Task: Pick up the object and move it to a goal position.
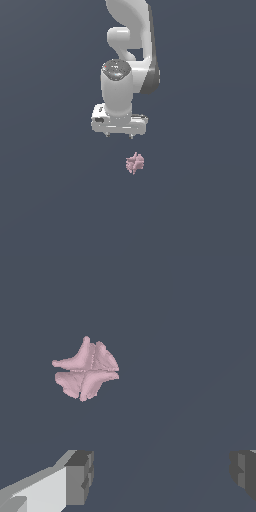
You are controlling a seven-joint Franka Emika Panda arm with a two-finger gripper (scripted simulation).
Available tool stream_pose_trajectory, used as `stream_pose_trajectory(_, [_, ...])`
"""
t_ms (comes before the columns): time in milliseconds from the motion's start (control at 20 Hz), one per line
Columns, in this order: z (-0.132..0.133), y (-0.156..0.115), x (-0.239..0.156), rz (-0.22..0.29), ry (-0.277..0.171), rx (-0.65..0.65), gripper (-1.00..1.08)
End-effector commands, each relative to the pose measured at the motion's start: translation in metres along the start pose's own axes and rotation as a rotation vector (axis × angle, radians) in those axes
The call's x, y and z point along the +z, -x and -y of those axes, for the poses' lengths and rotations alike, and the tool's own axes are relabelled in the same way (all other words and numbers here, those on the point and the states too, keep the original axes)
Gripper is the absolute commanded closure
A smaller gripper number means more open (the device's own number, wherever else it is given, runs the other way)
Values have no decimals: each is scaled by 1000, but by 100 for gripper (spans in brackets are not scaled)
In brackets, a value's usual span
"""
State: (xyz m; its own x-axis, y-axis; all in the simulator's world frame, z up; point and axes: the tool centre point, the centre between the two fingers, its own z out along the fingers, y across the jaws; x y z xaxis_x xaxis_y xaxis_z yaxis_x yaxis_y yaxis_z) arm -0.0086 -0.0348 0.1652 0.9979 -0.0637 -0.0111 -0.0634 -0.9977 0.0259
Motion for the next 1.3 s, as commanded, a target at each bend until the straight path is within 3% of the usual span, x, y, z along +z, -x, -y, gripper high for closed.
stream_pose_trajectory(0, [0,0,0,0,0,0,-92])
stream_pose_trajectory(750, [-8,-6,-8,-11,27,1,-92])
stream_pose_trajectory(1250, [1,-15,0,-12,18,115,-92])
